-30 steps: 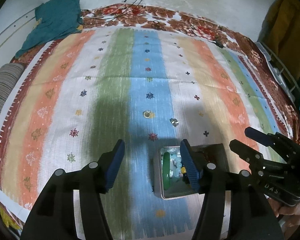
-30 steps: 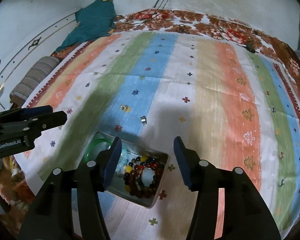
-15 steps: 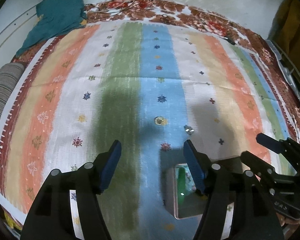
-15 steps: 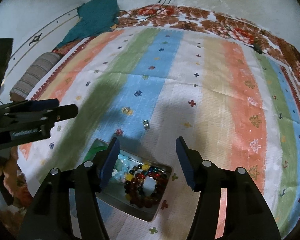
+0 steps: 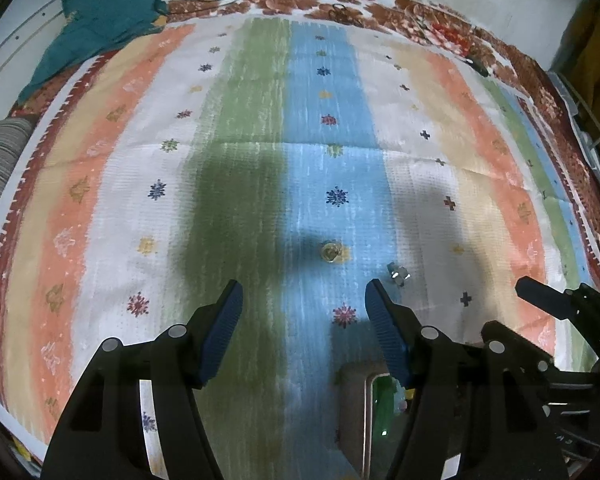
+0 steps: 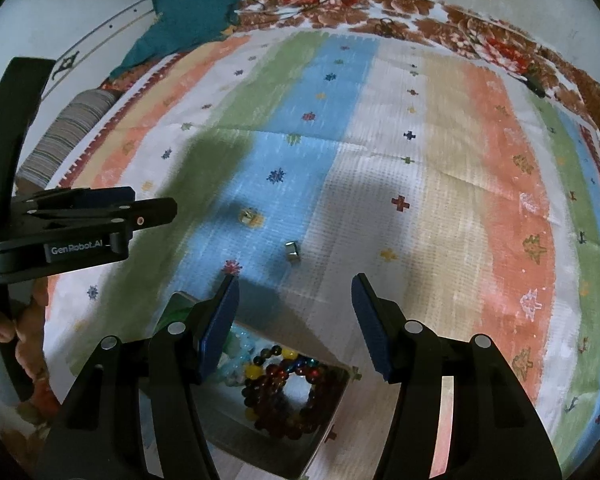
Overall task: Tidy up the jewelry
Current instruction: 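Move both grippers forward toward the small metal charms on the cloth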
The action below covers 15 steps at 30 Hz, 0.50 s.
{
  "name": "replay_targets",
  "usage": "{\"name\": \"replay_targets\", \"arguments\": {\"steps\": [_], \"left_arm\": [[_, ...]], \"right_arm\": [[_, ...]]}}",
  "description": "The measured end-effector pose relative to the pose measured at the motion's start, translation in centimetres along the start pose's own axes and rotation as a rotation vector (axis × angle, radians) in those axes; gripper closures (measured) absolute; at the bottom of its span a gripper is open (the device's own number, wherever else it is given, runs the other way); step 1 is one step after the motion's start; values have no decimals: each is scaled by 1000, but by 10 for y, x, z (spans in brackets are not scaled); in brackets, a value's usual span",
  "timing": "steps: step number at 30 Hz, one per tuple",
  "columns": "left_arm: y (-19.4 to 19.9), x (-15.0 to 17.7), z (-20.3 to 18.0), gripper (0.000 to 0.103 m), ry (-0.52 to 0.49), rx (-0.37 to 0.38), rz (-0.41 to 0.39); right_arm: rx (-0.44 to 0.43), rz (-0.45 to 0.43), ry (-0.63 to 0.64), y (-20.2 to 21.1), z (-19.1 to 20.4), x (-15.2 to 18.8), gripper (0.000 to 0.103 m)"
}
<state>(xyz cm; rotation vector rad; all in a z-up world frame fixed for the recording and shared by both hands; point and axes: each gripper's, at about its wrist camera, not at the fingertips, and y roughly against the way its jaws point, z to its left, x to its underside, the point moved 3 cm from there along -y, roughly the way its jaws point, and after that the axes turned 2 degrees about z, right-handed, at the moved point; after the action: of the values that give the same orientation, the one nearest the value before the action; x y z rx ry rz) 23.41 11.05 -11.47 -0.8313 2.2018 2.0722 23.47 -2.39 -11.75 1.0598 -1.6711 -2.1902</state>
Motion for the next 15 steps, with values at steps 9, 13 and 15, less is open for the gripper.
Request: {"name": "replay_targets", "arguments": {"steps": [9, 13, 15], "left_arm": [[-24, -10, -1, 44, -16, -14, 36], [-34, -14, 1, 45, -18, -13, 51], [-39, -16, 2, 46, -16, -13, 60]], "right_arm": [[-39, 51, -6, -22, 0, -8, 51], [-27, 68, 10, -31, 1, -10, 51], [-24, 76, 14, -35, 0, -11, 53]]}}
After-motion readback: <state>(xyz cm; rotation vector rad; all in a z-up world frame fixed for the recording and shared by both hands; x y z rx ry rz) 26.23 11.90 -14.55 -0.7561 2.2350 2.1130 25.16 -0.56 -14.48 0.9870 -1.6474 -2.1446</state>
